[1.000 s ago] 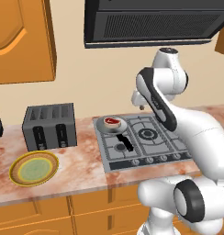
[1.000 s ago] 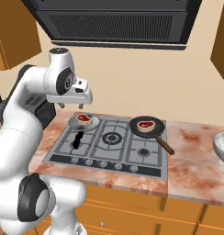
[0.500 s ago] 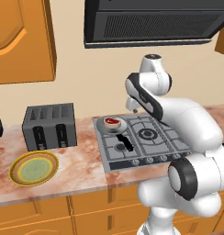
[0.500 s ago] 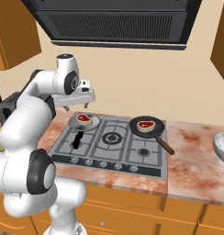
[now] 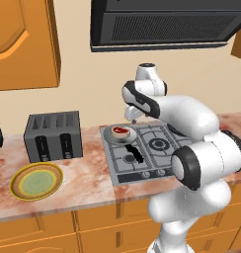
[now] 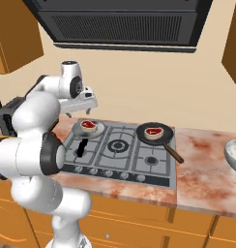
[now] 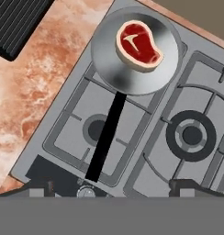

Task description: Place one of the steaks on the plate and the other in the bowl. Then place the bowl in the fridge.

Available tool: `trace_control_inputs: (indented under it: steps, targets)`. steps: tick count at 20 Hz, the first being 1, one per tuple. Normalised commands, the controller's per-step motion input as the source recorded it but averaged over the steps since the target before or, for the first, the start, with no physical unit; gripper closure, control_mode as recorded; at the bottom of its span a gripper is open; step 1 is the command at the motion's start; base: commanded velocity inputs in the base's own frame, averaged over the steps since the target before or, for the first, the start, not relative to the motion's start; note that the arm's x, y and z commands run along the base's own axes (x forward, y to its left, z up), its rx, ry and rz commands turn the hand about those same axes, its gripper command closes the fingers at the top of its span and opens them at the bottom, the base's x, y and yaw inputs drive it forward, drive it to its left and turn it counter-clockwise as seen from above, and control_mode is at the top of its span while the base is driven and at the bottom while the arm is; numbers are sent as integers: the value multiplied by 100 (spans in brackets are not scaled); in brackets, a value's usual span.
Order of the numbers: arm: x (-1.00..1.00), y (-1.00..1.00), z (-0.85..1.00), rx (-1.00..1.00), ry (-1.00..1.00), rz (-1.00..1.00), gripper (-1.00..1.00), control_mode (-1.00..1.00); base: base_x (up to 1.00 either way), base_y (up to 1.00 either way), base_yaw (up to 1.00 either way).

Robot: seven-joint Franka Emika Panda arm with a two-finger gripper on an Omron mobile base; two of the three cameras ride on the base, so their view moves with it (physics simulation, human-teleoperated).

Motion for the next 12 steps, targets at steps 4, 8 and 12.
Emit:
trace_control_inputs:
  steps: [4,8,12]
  targets:
    - [51,4,-39,0,0,7,-100,-100,0,0,0]
    - [43,-1,-20,-3,1,6,-100,-100,0,0,0]
    - [32,-8,-17,-2,0,0,-100,-100,0,0,0]
